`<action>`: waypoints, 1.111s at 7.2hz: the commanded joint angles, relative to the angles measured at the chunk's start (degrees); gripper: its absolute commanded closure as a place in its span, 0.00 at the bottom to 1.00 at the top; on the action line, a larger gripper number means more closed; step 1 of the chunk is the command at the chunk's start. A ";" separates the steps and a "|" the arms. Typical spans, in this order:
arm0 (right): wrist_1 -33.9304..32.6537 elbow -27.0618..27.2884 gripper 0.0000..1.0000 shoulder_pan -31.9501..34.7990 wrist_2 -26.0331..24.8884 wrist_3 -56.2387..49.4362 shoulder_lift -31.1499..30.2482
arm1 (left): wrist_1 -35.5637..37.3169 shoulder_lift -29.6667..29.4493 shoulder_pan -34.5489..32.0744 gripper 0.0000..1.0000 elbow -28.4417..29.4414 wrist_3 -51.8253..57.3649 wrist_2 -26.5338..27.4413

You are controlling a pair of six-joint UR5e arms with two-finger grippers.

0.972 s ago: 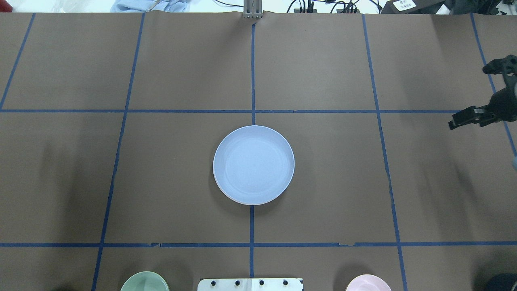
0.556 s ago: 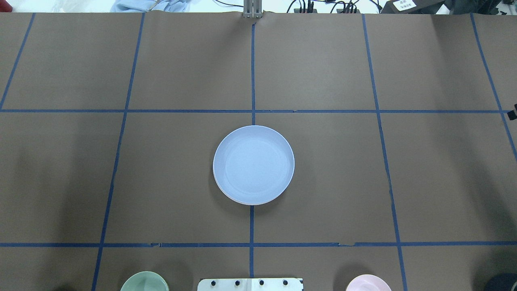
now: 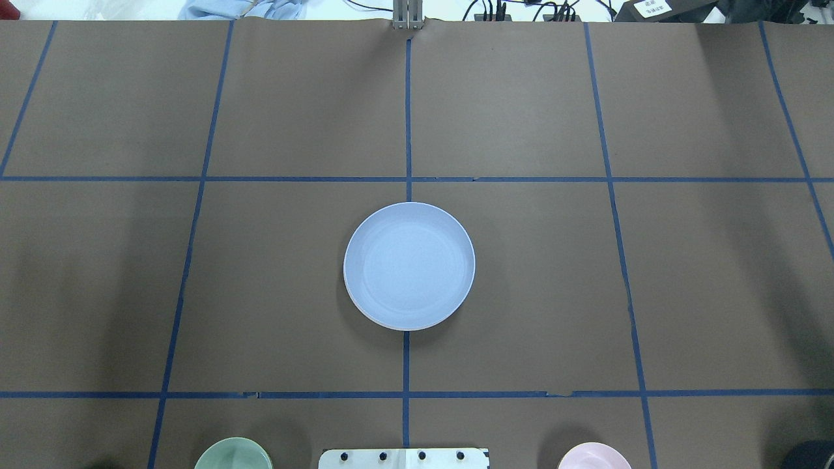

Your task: Stack three plates with pink and blue

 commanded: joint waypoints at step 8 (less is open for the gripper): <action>0.04 -0.09 0.00 0.68 0.23 0.80 -1.04 | 3.98 0.04 0.21 0.00 -3.71 -0.12 0.70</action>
